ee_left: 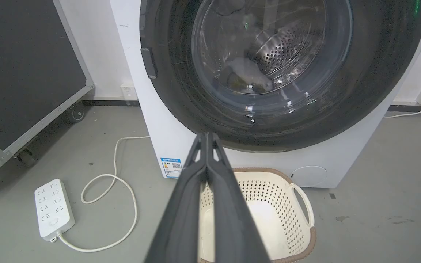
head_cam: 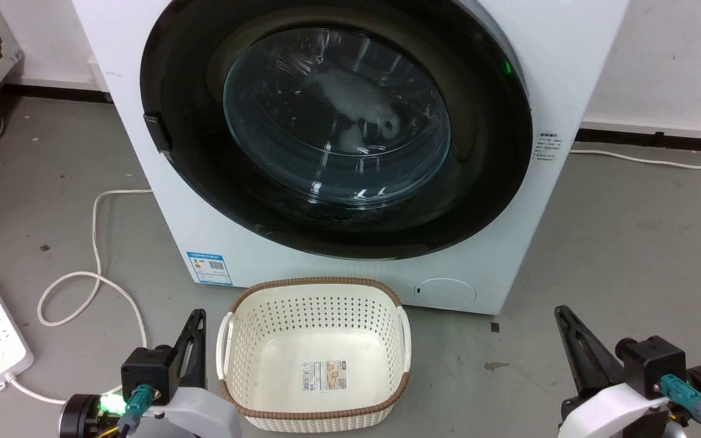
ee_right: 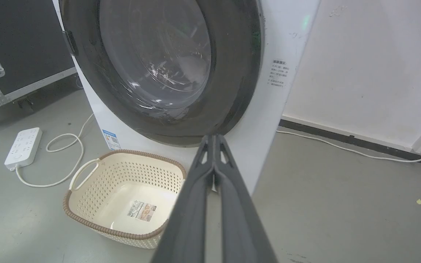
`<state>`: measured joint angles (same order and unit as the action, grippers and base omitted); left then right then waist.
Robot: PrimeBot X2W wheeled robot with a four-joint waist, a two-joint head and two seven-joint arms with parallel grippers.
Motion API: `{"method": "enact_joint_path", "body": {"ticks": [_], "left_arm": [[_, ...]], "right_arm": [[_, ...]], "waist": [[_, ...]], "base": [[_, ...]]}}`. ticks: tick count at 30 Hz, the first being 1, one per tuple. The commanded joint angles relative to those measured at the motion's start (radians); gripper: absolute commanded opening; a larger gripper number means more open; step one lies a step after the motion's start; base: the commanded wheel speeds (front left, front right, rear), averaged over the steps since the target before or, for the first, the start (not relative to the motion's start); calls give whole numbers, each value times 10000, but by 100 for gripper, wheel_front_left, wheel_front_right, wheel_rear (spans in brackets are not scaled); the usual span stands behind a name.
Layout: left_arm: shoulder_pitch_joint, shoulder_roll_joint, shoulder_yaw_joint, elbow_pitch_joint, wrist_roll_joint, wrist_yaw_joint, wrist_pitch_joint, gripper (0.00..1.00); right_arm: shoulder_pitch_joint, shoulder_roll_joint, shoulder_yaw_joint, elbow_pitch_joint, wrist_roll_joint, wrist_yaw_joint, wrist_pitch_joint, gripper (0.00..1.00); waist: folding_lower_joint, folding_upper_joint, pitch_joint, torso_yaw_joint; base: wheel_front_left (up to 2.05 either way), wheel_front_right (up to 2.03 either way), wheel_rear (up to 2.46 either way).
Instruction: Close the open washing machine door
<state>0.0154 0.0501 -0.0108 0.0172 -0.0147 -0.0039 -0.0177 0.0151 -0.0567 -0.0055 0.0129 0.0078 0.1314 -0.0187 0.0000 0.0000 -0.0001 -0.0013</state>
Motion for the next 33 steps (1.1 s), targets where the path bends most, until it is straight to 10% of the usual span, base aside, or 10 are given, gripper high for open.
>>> {"method": "enact_joint_path", "body": {"ticks": [1, 33], "left_arm": [[-146, 1, 65, -94, 95, 28, 70, 0], [-154, 1, 108, -172, 147, 39, 177, 0]], "right_arm": [[-134, 57, 27, -93, -59, -7, 79, 0], [-151, 64, 55, -129, -78, -7, 187, 0]], "waist": [[0, 0, 0, 4], [0, 0, 1, 13]], "base": [[0, 0, 0], [0, 0, 0]]}}
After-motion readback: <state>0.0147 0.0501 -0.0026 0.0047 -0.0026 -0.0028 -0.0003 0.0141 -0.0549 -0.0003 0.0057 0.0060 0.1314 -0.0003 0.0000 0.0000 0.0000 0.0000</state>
